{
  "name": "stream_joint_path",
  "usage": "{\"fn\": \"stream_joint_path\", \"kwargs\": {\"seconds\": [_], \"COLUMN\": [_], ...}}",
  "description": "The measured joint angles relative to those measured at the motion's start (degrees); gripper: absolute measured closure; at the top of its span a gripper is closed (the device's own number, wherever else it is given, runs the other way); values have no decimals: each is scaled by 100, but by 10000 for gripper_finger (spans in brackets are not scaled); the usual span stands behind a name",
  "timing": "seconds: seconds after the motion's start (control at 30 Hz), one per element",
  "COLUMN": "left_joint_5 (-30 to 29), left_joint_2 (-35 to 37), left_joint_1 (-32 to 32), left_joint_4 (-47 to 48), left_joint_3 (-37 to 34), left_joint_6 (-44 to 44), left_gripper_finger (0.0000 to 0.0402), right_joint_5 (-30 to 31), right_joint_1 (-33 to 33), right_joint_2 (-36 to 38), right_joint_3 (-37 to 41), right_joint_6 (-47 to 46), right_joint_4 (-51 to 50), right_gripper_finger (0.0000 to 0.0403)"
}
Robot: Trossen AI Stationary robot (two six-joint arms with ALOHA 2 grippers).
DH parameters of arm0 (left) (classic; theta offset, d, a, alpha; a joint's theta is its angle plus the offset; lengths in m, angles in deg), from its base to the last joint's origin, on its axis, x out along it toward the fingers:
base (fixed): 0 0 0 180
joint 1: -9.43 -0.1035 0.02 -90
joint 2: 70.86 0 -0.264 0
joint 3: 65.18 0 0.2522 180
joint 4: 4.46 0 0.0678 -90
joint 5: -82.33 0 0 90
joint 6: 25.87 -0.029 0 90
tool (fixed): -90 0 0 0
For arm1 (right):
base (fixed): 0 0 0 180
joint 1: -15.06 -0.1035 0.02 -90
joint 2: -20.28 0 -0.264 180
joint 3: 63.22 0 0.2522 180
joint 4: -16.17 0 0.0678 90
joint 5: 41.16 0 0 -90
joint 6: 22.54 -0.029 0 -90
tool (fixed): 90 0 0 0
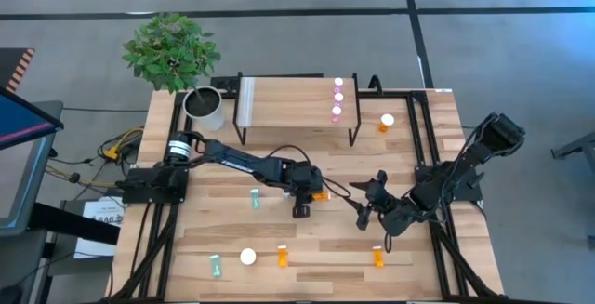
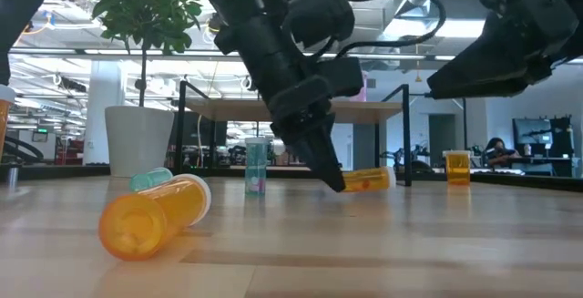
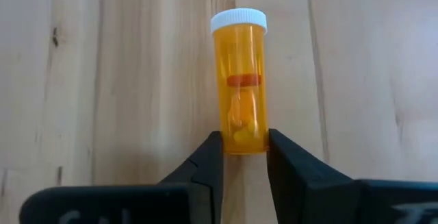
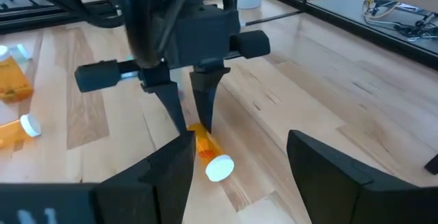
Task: Pick and place medicine bottles onto shelf by color
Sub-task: Put the middle orange pill bottle on the shelf
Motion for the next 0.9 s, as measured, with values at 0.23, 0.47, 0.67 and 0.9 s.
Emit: {"fn": "stream_joint_path", "kwargs": {"seconds": [0.23, 0.47, 0.67, 0.9], "left_joint_5": [270, 829, 1309, 1780], "left_joint_2": [339, 945, 1249, 1264], "left_joint_1": [6, 6, 6, -10], "left_joint_4": [-187, -880, -1556, -2844], "left_joint_3": [-1, 1, -20, -271], "left_joint_6": [-246, -615, -746, -559], "left_gripper_finger": [332, 332, 331, 331], "right_joint_5": [318, 1391, 2119, 2086], "right_joint_1": [-391, -1315, -1905, -1893], "right_joint_2": [574, 1363, 1325, 1156], "right_joint_3": [2, 0, 0, 0], "right_joint_6": [201, 728, 754, 711], "right_joint_4": [-70, -6, -8, 207], "right_gripper_finger": [148, 148, 148, 148]}}
